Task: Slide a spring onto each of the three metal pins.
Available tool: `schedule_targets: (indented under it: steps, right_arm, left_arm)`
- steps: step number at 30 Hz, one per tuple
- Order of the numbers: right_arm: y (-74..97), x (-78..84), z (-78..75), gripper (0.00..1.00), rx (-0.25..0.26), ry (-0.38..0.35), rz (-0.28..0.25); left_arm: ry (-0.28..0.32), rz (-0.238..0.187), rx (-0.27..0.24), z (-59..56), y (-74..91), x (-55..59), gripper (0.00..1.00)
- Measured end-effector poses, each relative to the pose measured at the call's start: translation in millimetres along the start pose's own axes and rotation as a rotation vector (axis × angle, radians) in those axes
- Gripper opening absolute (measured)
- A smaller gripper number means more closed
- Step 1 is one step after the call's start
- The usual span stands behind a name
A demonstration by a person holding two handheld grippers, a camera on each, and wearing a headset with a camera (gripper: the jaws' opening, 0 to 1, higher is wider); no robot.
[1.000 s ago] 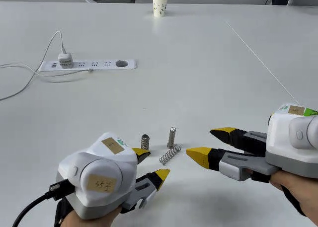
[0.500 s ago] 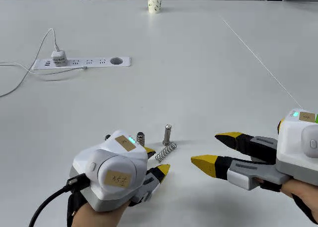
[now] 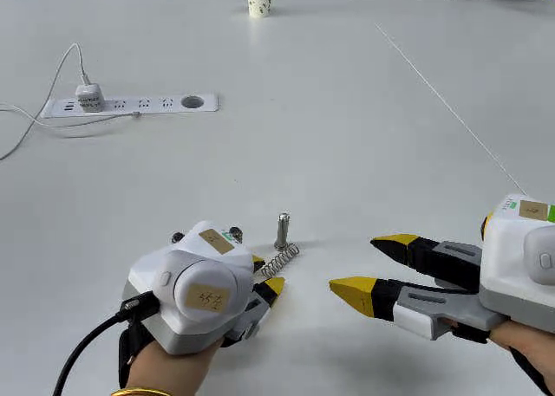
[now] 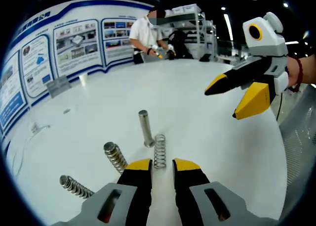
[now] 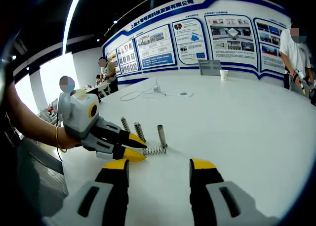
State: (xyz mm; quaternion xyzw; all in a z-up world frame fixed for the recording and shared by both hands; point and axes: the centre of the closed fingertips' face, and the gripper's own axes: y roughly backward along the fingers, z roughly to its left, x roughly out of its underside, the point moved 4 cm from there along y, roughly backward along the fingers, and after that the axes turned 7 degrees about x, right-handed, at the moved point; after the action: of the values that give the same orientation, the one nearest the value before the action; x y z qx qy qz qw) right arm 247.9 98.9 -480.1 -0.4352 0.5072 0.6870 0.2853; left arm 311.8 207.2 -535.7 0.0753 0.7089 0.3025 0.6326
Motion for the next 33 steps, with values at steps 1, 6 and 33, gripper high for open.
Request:
schedule_targets:
  steps: [1, 6, 33]
  right_arm:
    - [0.1, 0.1, 0.2, 0.50, -0.001, -0.002, -0.001]
    - [0.4, 1.1, -0.2, 0.50, 0.006, -0.009, -0.001]
    - [-1.9, -4.4, 0.1, 0.47, 0.019, -0.054, -0.015]
  left_arm:
    - [0.003, 0.000, 0.000, 0.3, -0.9, 0.1, 0.17]
    - [0.003, 0.017, -0.005, 1.6, -4.2, 1.6, 0.15]
    - [0.004, -0.002, 0.029, -6.9, 2.8, 0.1, 0.10]
